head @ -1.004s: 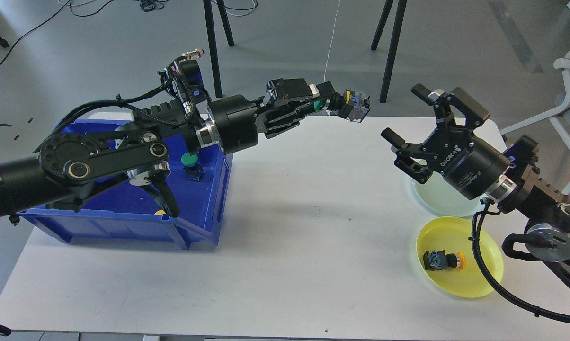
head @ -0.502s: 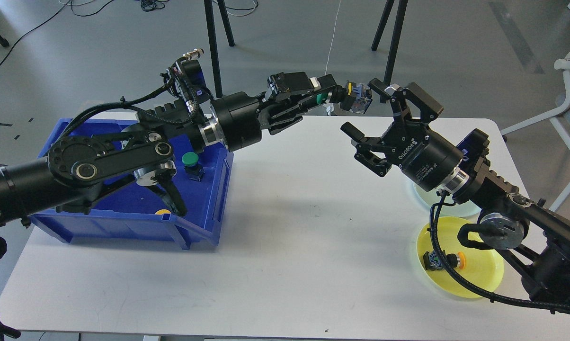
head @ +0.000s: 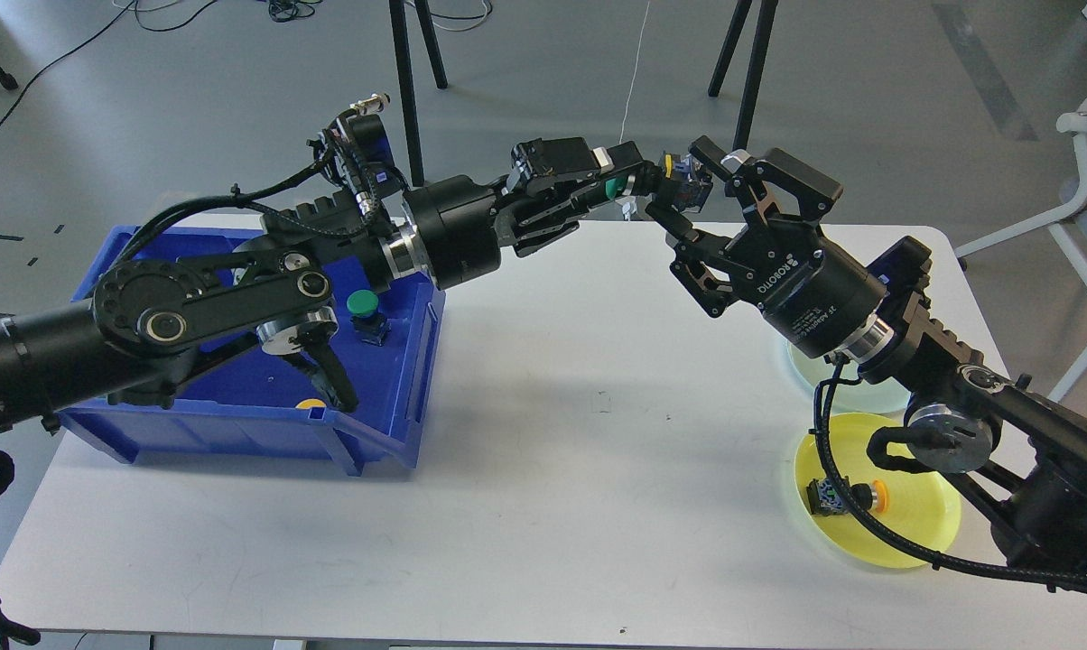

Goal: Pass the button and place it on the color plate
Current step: 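Grasp the held button with the right gripper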

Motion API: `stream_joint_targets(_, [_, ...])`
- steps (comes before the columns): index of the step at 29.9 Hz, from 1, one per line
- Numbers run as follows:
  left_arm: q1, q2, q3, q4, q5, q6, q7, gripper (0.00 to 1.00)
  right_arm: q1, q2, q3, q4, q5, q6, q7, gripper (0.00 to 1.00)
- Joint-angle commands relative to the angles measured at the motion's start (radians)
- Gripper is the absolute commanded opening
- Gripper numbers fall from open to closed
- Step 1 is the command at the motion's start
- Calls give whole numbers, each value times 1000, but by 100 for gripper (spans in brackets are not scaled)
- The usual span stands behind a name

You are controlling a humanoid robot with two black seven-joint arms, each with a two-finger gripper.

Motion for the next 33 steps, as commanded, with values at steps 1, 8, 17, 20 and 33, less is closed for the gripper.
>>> stream_joint_targets(1, [1,1,3,-1,2,-2,2,5,10,-5,2,-1,-2,0,9,10])
stream_joint_targets(8, [3,1,6,-2,4,-2,2,5,8,-17,2,0,0,0,9,7])
stream_joint_targets(17, [4,1,0,-4,4,-2,2,43,8,-33,-3,2,-2,0,9,4])
stream_joint_targets(20, [4,-1,-2,-4,2,1,2,59,7,-39,-23,5,-3,1,9,3])
stream_joint_targets(33, [15,-1,-20,-2,-3,-2,2,73,-16,-59,-40,3,-32,0,9,2])
